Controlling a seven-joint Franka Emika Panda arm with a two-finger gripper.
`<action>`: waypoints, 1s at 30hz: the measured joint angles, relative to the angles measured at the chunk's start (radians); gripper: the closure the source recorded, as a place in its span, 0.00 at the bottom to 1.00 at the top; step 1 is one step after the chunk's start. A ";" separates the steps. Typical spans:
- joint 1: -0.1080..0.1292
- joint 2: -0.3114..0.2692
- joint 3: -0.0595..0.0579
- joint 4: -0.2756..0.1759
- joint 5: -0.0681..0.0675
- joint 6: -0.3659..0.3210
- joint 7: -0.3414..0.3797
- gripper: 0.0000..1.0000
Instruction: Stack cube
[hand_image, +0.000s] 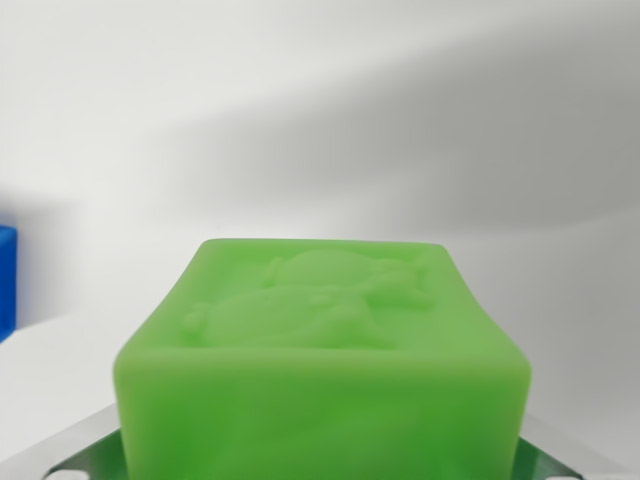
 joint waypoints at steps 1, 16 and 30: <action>0.004 -0.001 0.000 0.000 0.000 -0.001 0.007 1.00; 0.056 -0.012 0.005 0.005 -0.004 -0.017 0.097 1.00; 0.104 -0.019 0.012 0.016 -0.007 -0.037 0.183 1.00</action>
